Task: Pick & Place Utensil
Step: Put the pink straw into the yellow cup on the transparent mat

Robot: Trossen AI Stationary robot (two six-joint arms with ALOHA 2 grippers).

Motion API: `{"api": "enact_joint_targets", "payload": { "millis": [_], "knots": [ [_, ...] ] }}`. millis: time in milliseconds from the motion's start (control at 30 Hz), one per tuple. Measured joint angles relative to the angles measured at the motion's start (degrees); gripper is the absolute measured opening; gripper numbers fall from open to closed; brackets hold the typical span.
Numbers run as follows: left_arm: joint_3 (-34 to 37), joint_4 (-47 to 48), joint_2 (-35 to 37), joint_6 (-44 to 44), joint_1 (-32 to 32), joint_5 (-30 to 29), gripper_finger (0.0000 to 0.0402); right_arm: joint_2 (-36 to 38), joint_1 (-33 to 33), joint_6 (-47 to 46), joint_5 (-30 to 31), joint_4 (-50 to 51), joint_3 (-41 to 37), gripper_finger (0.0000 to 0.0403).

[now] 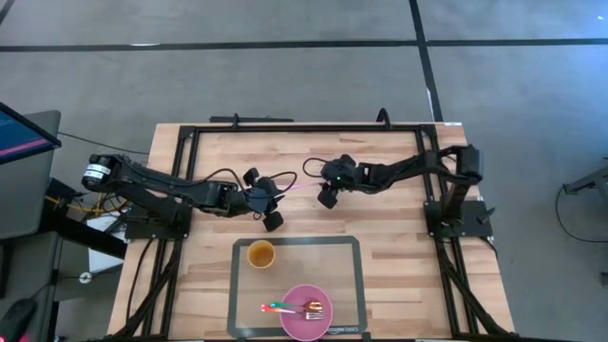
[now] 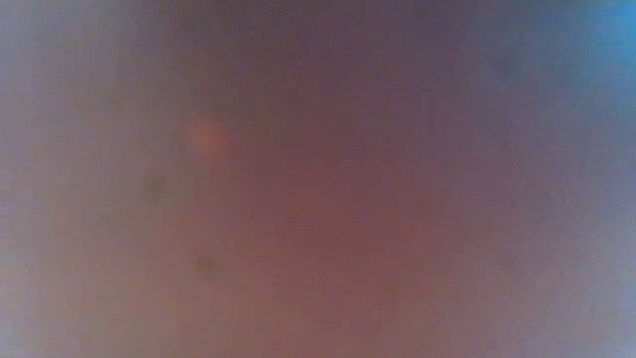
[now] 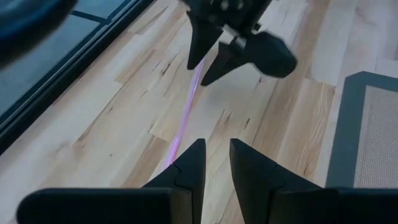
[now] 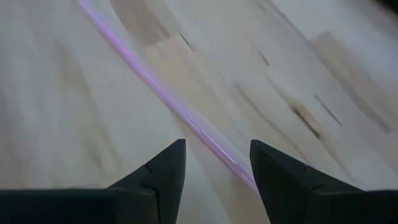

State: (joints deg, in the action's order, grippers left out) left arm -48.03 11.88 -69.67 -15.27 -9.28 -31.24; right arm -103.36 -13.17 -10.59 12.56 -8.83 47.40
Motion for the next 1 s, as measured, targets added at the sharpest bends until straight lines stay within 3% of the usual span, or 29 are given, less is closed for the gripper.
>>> {"api": "enact_joint_targets", "payload": {
  "millis": [433, 600, 833, 1000],
  "knots": [
    [0.0, 0.0, 0.0, 0.0, 0.0, 0.0, 0.0074, -4.8, -1.4, 0.5, -0.9, -1.1, 2.7, 0.0158],
    [0.0, 0.0, 0.0, 0.0, 0.0, 0.0, 0.0074, -4.7, -2.0, 1.5, -2.9, 0.5, 2.8, 0.0115],
    [0.0, 0.0, 0.0, 0.0, 0.0, 0.0, 0.0074, -4.5, -2.4, 2.3, -6.2, 1.9, 2.8, 0.0015],
    [0.0, 0.0, 0.0, 0.0, 0.0, 0.0, 0.0074, -4.5, -1.8, 4.5, -7.4, 2.1, 2.9, 0.0013]
  ]
}}
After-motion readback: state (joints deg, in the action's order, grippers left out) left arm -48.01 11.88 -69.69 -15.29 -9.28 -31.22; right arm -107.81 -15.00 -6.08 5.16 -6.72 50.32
